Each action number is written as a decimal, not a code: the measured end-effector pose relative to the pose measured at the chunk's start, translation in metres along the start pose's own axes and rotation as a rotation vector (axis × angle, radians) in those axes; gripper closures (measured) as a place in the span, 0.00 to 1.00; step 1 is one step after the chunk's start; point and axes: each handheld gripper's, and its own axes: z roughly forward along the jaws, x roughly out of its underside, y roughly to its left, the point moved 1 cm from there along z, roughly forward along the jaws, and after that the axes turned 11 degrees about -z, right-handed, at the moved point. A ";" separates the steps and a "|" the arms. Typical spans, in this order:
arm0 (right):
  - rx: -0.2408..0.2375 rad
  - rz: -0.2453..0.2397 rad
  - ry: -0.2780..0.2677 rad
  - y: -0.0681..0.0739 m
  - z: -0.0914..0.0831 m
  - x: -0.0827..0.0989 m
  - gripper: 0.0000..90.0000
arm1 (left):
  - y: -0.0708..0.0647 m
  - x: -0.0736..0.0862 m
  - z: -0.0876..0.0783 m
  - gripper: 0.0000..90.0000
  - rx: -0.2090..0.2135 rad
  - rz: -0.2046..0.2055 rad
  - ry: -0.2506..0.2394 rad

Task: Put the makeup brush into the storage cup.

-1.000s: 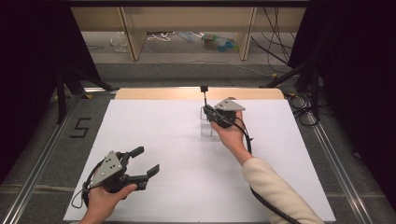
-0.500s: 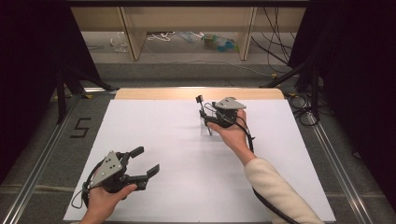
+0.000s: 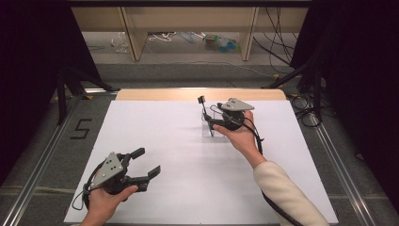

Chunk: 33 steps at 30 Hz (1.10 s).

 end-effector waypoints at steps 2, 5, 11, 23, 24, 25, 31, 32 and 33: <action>-0.013 0.000 0.006 0.000 -0.005 0.001 0.34 | 0.000 0.000 0.000 0.19 0.000 -0.002 0.001; -0.021 0.000 0.009 0.000 -0.011 0.003 0.34 | 0.000 0.000 0.000 0.19 -0.001 -0.001 0.003; -0.045 -0.007 0.023 -0.001 -0.029 0.007 0.34 | 0.000 0.000 0.001 0.19 -0.003 -0.001 0.003; -0.072 -0.015 0.032 0.002 -0.058 0.014 0.34 | 0.001 0.000 0.001 0.19 -0.006 0.001 0.002; -0.069 -0.020 0.024 0.002 -0.059 0.015 0.34 | 0.001 0.000 0.001 0.19 -0.006 0.001 0.002; -0.074 -0.019 0.024 0.003 -0.061 0.015 0.34 | 0.001 0.000 0.001 0.19 -0.006 0.002 0.002; -0.076 -0.041 0.009 0.005 -0.071 0.017 0.33 | 0.001 0.000 0.001 0.19 -0.007 0.003 0.002; -0.090 -0.029 0.024 0.006 -0.073 0.017 0.33 | 0.001 0.000 0.001 0.19 -0.007 0.003 0.002; -0.088 -0.030 0.022 0.006 -0.074 0.018 0.33 | 0.001 0.000 0.001 0.19 -0.008 0.004 0.001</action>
